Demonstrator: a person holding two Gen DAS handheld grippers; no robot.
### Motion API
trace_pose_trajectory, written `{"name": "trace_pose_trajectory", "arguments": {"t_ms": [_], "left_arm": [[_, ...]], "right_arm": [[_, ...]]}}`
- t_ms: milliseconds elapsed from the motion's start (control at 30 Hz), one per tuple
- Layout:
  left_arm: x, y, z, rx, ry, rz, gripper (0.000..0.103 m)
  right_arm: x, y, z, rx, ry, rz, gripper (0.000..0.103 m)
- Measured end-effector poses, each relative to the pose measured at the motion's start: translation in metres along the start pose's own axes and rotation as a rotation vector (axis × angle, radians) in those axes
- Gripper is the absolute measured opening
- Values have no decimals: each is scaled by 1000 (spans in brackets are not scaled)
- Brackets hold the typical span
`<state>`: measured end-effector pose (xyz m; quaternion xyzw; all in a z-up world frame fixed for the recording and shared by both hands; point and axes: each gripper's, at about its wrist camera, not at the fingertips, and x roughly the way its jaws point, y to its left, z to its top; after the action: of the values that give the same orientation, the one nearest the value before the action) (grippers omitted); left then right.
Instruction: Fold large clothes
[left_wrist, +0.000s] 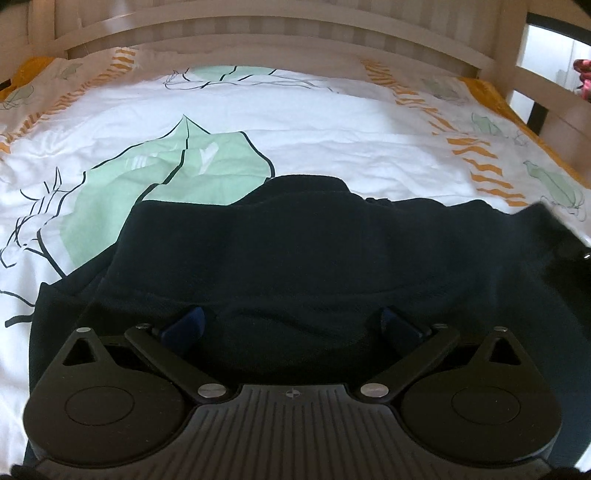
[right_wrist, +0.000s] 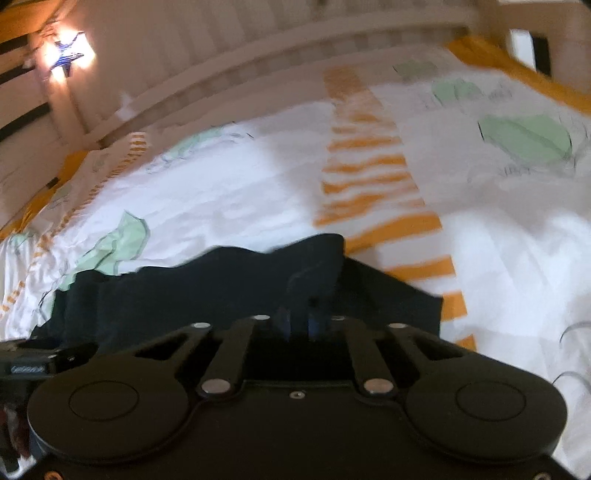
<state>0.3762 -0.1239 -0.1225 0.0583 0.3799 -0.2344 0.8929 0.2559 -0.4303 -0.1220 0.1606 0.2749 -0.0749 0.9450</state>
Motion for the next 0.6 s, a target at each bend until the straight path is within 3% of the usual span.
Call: {"name": "trace_pose_trajectory", "arguments": {"t_ms": [100, 233, 300, 367, 433, 500, 600], "left_arm": [[-2, 1, 0, 0, -2, -1, 103], [-3, 1, 0, -1, 0, -2, 103], [-5, 4, 1, -7, -5, -15, 103], [-13, 9, 1, -14, -17, -38, 103], [-28, 14, -1, -16, -38, -47, 103], [-45, 21, -5, -10, -73, -53, 103], [-73, 41, -12, -31, -116, -66, 103]], "right_arm": [[-8, 7, 1, -65, -31, -57, 9], [16, -1, -8, -31, 60, -103, 11], [14, 7, -10, -80, 43, -116, 23], [4, 8, -8, -73, 13, -93, 25], [-13, 2, -6, -52, -32, -67, 38], [-35, -2, -5, -63, -88, -49, 64], [-54, -8, -5, -89, -117, -18, 84]]}}
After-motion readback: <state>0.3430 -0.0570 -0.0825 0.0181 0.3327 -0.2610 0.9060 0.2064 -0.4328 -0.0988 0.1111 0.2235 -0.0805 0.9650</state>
